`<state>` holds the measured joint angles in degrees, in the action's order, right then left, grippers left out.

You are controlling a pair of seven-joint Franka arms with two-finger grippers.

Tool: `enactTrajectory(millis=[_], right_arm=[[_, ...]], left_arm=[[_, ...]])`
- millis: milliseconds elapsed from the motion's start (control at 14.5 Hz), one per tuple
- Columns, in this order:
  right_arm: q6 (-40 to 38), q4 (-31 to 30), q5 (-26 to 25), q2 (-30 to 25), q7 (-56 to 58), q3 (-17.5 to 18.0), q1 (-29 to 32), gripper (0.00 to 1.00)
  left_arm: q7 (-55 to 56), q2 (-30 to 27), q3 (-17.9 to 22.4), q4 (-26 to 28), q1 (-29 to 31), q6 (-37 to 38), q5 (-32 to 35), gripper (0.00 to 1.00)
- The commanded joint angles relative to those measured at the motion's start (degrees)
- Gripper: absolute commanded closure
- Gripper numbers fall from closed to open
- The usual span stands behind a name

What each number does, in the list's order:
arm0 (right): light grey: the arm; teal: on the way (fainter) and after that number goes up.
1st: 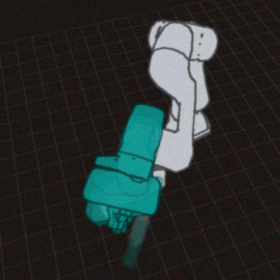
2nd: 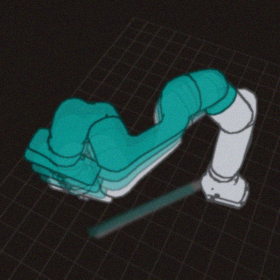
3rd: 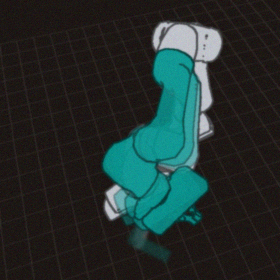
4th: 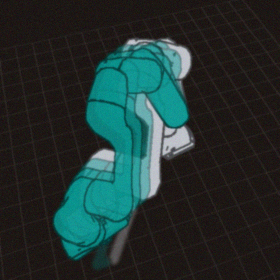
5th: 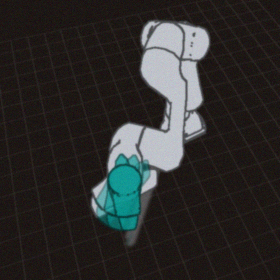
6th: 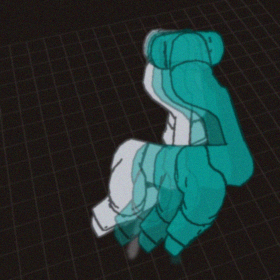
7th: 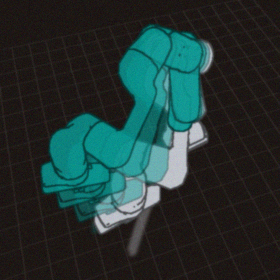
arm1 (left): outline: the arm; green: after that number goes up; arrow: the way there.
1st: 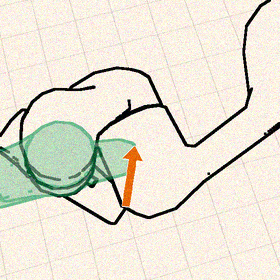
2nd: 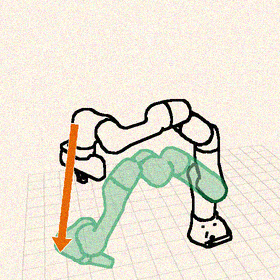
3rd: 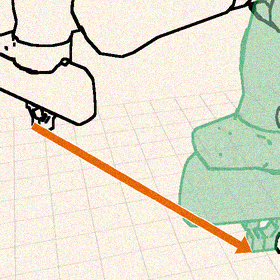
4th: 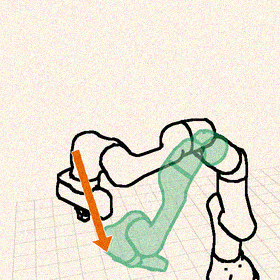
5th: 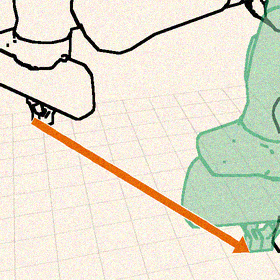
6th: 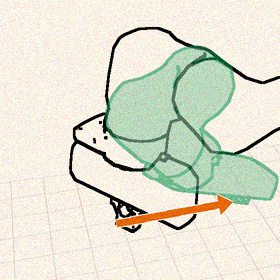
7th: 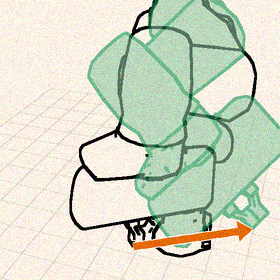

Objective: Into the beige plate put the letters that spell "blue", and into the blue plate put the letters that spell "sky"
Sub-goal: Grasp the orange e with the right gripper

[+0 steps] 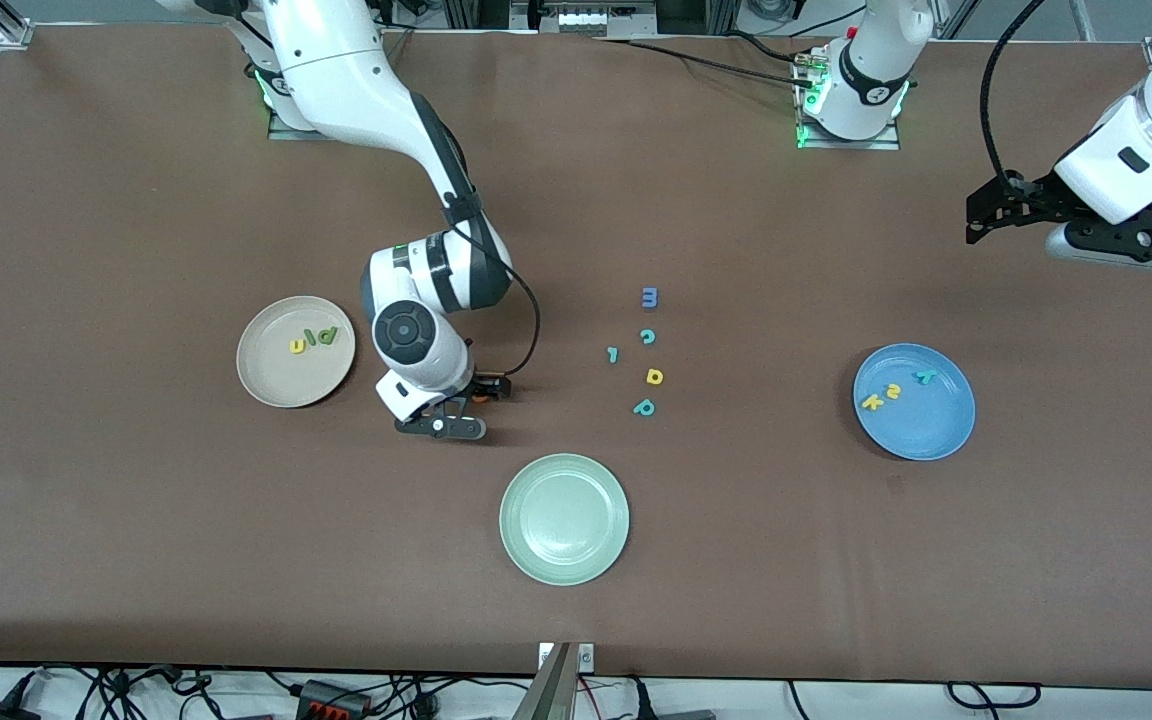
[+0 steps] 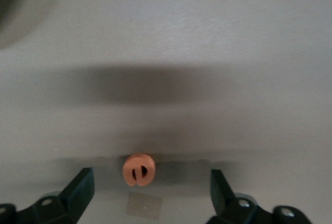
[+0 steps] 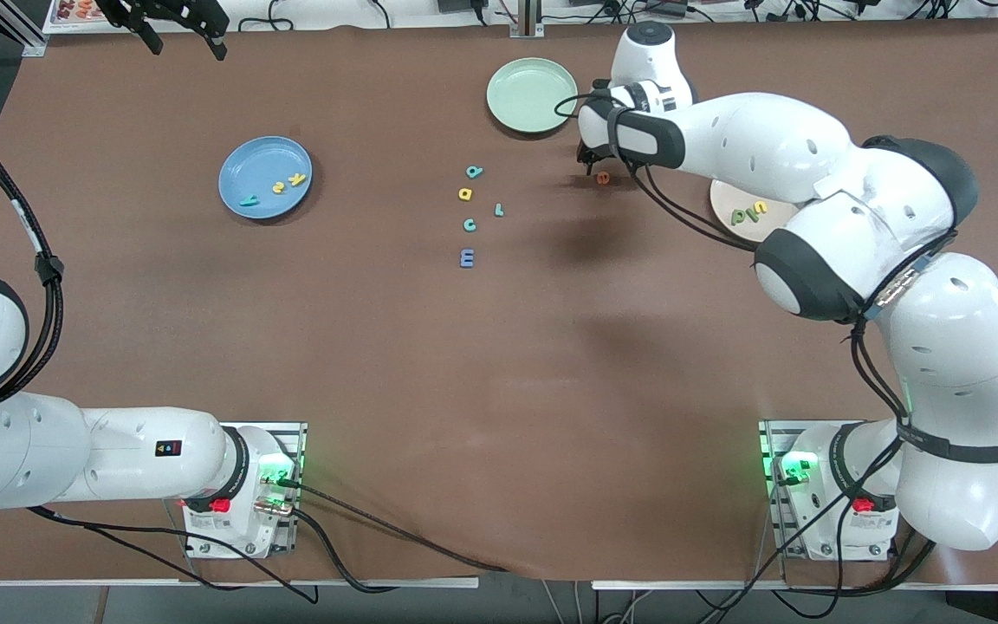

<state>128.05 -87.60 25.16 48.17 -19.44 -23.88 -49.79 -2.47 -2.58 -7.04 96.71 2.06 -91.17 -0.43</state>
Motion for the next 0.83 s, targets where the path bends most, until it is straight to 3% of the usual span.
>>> enactTrajectory(millis=[0,277,622,760], right_arm=[[1.15,2.17,-1.08,2.01,-0.34,-0.21,-0.66,0.17],[0.45,2.17,-1.43,1.75,-0.16,0.06,-1.01,0.43],[0.45,2.08,-1.43,1.84,0.28,0.14,-0.93,0.59],[0.54,2.08,-1.25,1.92,0.37,0.15,-0.66,0.70]], left_arm=[[-0.78,0.38,0.01,-0.91,0.13,0.38,-0.01,0.00],[-0.78,0.38,0.01,-0.91,0.14,0.38,-0.01,0.00],[-0.78,1.78,0.01,-2.83,-0.13,0.38,-0.01,0.00],[-0.78,2.84,0.01,-4.07,-0.30,0.38,-0.01,0.00]])
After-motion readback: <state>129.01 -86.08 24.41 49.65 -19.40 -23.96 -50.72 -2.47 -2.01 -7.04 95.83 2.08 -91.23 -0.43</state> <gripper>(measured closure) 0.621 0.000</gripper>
